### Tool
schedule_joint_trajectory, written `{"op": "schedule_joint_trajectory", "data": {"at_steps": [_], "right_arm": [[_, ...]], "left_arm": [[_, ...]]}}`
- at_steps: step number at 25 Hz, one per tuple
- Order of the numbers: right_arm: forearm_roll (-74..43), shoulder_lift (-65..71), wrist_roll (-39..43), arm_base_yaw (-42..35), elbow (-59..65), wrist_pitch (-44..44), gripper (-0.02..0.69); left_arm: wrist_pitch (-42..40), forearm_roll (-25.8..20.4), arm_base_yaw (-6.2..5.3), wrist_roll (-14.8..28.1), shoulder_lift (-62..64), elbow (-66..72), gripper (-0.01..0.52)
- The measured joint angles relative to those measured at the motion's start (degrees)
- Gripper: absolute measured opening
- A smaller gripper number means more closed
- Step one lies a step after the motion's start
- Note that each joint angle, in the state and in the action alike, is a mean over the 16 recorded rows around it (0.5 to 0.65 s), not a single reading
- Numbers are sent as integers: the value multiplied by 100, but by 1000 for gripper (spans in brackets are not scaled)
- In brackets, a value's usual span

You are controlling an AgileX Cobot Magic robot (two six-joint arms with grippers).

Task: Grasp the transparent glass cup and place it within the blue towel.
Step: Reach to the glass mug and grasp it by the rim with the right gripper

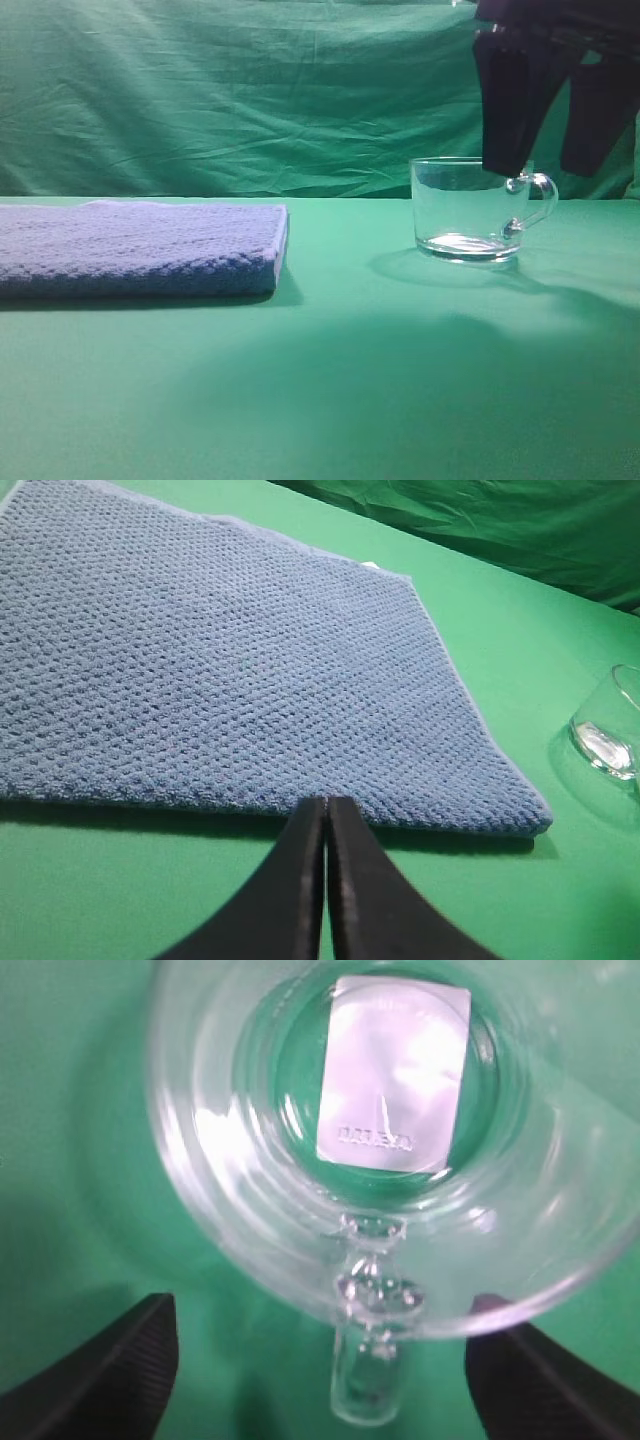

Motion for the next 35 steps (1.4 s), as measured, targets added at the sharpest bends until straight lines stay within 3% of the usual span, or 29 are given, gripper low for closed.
{"op": "schedule_joint_trajectory", "data": {"at_steps": [5, 20, 35], "right_arm": [[-48, 185, 0, 0, -9, -274, 535], [-175, 281, 0, 0, -42, -598, 122], [-239, 158, -4, 127, -1218, -227, 104]], "left_arm": [[0, 0, 0, 0, 0, 0, 0], [0, 0, 0, 0, 0, 0, 0], [0, 0, 0, 0, 0, 0, 0]]}}
